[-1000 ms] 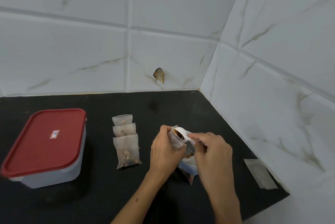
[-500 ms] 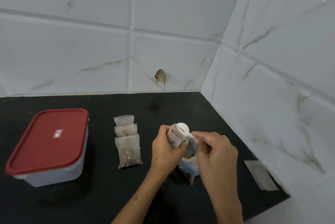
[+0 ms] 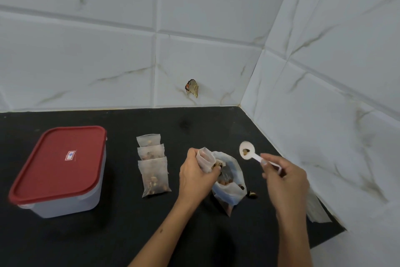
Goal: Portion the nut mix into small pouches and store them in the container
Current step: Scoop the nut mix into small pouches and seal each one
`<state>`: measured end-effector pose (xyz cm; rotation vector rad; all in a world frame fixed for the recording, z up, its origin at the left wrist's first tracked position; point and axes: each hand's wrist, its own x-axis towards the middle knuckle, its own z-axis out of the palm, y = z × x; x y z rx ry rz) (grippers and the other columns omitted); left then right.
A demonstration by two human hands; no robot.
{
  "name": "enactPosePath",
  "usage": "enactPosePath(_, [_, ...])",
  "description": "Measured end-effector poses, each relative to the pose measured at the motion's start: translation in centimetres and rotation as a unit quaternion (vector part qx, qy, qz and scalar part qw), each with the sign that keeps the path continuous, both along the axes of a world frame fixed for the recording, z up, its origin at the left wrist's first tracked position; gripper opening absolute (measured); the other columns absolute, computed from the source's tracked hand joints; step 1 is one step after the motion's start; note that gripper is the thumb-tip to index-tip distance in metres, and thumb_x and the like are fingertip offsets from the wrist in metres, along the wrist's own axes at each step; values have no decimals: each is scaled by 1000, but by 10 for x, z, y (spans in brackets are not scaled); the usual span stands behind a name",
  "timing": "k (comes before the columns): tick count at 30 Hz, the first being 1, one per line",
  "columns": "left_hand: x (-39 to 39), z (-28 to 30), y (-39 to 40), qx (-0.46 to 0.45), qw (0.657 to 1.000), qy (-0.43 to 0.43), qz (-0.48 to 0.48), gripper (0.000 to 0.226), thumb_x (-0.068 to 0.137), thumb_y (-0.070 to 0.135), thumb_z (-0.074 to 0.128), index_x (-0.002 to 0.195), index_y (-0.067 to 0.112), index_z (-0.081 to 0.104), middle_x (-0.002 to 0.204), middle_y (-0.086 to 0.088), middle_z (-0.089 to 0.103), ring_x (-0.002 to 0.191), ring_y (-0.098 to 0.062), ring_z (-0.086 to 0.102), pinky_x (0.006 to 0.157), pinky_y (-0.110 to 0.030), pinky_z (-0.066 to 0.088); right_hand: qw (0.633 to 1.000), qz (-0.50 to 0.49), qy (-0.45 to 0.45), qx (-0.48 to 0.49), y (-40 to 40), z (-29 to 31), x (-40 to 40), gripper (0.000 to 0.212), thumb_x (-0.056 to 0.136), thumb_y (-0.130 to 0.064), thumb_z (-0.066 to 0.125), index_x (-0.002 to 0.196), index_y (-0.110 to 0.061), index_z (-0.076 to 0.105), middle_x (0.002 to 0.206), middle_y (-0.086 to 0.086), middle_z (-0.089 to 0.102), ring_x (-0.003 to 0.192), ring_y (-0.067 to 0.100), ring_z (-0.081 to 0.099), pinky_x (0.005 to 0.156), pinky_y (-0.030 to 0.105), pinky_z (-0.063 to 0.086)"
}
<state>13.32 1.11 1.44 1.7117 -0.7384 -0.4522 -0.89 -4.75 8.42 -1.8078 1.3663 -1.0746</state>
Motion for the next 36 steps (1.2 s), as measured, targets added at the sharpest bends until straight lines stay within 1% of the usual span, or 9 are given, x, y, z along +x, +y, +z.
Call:
enactPosePath(8, [-5, -29, -11, 134, 973, 189, 7, 54, 75, 38, 78, 111, 18, 44, 106, -1, 57, 94, -13, 57, 66, -23, 47, 978, 28, 206, 32, -20, -46, 9, 25, 90, -7, 59, 112, -14, 68, 111, 5, 66, 91, 9, 56, 72, 15, 41])
enactPosePath(12, [-6, -41, -16, 121, 962, 246, 6, 58, 74, 39, 79, 118, 17, 49, 106, -6, 61, 97, -20, 62, 84, -39, 56, 988, 32, 153, -5, -27, -44, 1, 23, 89, -6, 60, 109, -13, 70, 108, 5, 68, 88, 7, 55, 70, 14, 39])
enactPosePath(16, [-3, -46, -19, 109, 953, 284, 10, 53, 75, 27, 78, 118, 16, 50, 107, -6, 60, 98, -20, 61, 89, -43, 55, 980, 110, 163, 28, -33, -49, 7, 23, 89, -7, 60, 107, -15, 71, 107, 1, 68, 84, 1, 54, 65, 7, 38])
enactPosePath(20, [-4, -49, -21, 112, 948, 299, 5, 48, 76, 24, 76, 115, 16, 51, 108, -7, 61, 98, -21, 61, 89, -44, 54, 946, 222, 215, 97, -32, -62, 12, 34, 89, 0, 54, 106, -24, 71, 106, -10, 63, 94, -2, 54, 66, 4, 42])
enactPosePath(23, [-3, -51, -21, 107, 944, 311, 9, 47, 76, 23, 75, 117, 16, 53, 107, -7, 63, 97, -21, 62, 87, -43, 55, 942, 266, 145, 142, -36, -63, 4, 47, 84, 5, 56, 99, -37, 71, 105, -20, 65, 100, -4, 59, 73, 7, 47])
enactPosePath(26, [0, -53, -20, 106, 944, 312, 12, 46, 76, 22, 75, 117, 14, 55, 105, -7, 64, 96, -20, 63, 86, -42, 55, 968, 177, 27, 176, -46, -64, -4, 29, 86, -7, 64, 96, -33, 71, 99, -12, 71, 92, 3, 65, 73, 18, 50])
enactPosePath(30, [0, -55, -20, 105, 942, 317, 17, 46, 77, 22, 74, 117, 14, 54, 105, -7, 64, 95, -20, 63, 84, -39, 55, 972, 2, 156, 173, -68, -82, -9, 20, 87, -8, 61, 103, -15, 71, 98, 5, 70, 91, 21, 66, 87, 36, 53])
enactPosePath(34, [0, -54, -20, 97, 943, 319, 2, 44, 77, 22, 75, 115, 15, 54, 103, -7, 65, 94, -20, 63, 81, -37, 55, 931, -1, 167, 324, -77, -87, 1, 7, 84, -6, 65, 88, -8, 70, 84, 13, 70, 73, 21, 68, 76, 34, 59])
enactPosePath(36, [1, -54, -20, 97, 943, 318, 2, 42, 78, 21, 73, 115, 15, 54, 102, -7, 65, 93, -19, 63, 80, -36, 55, 923, 1, 181, 340, -81, -86, 7, 6, 82, -2, 66, 84, -5, 71, 83, 16, 70, 67, 19, 66, 71, 31, 59])
